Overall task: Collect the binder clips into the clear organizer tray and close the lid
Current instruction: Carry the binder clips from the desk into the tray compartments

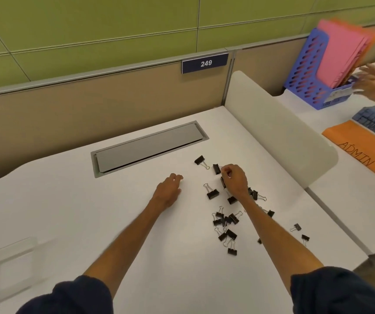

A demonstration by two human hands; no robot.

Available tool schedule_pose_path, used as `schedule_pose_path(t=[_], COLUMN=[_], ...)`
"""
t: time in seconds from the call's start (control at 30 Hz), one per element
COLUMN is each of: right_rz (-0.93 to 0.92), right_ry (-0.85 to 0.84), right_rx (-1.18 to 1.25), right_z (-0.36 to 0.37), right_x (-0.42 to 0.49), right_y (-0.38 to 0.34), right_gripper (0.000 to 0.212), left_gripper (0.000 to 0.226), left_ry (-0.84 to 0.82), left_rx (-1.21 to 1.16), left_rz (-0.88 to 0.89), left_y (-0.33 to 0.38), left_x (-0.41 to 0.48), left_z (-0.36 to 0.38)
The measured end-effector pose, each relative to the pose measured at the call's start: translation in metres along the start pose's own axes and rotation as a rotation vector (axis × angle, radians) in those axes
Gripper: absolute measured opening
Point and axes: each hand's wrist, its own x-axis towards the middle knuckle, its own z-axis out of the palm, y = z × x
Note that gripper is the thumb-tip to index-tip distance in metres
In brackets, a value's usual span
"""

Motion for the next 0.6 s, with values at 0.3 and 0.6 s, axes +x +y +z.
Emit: schedule_pose_path(t=[0.3, 0.6], right_rz=[-0.011, -0.052], right_ry=[-0.143, -0.127], right_rx=[-0.165, -0.155], right_z=[-0.016, -0.016], right_x=[0.043, 0.051], right_y=[0.036, 0.055], right_gripper=[0.022, 0.016], left_gripper=[0.062, 0.06], left_ry=[-0.022, -0.1], left_rx=[0.179, 0.318], left_rz=[0.146, 0.232], left_y=[0.032, 0.035], left_x=[0.077, 0.122], left_z=[-0.008, -0.009])
